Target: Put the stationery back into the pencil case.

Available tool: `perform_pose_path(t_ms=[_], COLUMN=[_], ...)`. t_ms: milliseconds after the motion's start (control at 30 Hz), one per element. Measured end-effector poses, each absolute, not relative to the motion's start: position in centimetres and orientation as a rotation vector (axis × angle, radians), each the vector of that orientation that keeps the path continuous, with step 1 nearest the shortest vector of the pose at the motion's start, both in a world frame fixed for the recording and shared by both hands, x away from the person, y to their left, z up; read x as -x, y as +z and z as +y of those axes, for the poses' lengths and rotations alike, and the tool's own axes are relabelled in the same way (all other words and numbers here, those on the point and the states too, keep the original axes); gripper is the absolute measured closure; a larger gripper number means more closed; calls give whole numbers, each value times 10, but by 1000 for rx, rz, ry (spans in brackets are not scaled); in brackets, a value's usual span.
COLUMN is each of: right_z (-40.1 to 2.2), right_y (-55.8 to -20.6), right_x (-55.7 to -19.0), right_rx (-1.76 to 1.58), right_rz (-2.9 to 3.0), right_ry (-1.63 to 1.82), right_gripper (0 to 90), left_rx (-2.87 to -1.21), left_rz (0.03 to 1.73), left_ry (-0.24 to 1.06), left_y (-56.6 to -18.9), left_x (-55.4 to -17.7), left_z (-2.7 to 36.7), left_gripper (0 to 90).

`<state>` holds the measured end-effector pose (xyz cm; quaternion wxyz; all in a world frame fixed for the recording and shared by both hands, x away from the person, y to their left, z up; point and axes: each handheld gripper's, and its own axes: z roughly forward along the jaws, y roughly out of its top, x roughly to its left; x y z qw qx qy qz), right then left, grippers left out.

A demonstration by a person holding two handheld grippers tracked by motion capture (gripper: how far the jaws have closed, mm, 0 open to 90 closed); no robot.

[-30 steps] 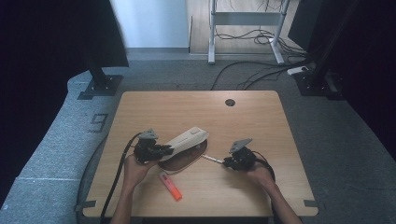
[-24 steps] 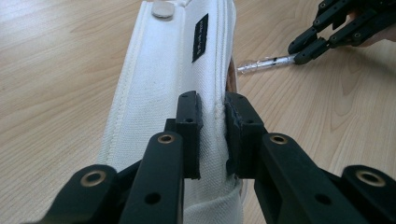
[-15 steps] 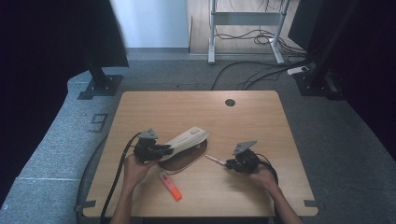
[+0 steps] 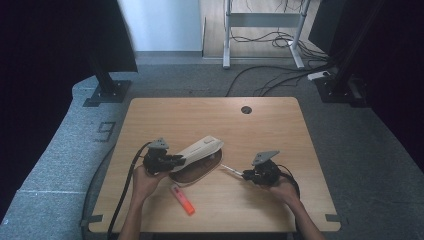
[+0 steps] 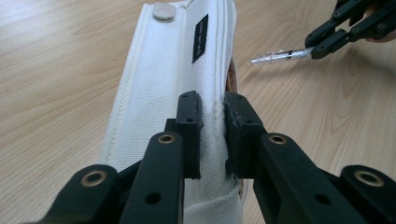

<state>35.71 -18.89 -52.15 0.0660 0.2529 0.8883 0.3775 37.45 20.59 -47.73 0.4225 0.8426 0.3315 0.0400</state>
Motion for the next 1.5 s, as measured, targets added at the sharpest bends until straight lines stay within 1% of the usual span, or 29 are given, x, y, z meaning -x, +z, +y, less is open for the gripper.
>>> perform_pose_path(t_ms=[433, 800, 1500], right_z=[-188, -174, -147], right_y=[-507, -499, -496], right_x=[-358, -365, -379], right_rx=[-757, -734, -709], right_rz=[2647, 2654, 2659], right_ry=[1177, 1178, 1180], right_gripper=[787, 787, 787], left_rx=[-2092, -2079, -2049], left_rz=[837, 839, 851], left_ry=[109, 120, 118], left_y=[-476, -476, -473], left_x=[-374, -373, -373], left_z=[206, 207, 207], left_gripper=[772, 776, 776])
